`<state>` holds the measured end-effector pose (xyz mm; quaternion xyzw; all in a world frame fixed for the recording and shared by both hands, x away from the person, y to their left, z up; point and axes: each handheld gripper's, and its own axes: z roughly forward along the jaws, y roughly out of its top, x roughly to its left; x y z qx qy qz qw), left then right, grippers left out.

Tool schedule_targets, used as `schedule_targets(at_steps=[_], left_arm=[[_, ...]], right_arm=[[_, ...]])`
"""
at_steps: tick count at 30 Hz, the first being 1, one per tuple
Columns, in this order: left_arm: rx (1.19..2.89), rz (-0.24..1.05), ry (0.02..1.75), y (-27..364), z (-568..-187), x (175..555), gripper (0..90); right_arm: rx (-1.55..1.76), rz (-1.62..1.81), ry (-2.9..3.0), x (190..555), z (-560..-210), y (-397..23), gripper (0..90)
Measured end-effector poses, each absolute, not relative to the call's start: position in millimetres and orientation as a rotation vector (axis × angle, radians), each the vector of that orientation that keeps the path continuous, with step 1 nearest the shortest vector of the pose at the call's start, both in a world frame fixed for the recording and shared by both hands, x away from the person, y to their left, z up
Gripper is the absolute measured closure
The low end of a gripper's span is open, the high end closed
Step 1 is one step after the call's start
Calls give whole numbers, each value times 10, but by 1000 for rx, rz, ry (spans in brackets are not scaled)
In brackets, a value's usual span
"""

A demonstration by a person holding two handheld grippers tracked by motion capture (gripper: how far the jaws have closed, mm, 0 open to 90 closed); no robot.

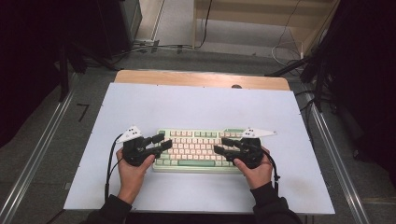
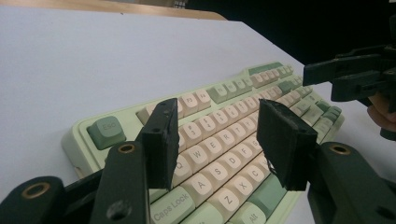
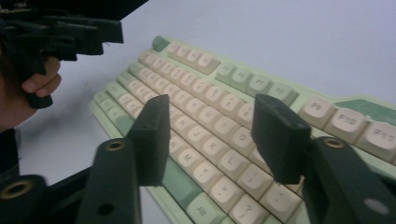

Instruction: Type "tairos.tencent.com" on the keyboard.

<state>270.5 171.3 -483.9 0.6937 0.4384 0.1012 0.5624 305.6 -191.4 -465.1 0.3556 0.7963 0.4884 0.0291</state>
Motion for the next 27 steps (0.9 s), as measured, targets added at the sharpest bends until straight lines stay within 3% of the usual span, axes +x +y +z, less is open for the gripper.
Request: schedule_targets(at_steps=[12,27], left_arm=[[1615,267,1051,1746,-4818,2700,408],[1608,275,1060,1748,-4818,2713,388]], right_arm=[[1185,1488,2380,3116,-4659,-2087,269],[1196,1478,2366,3111,-4677,-2118,267]])
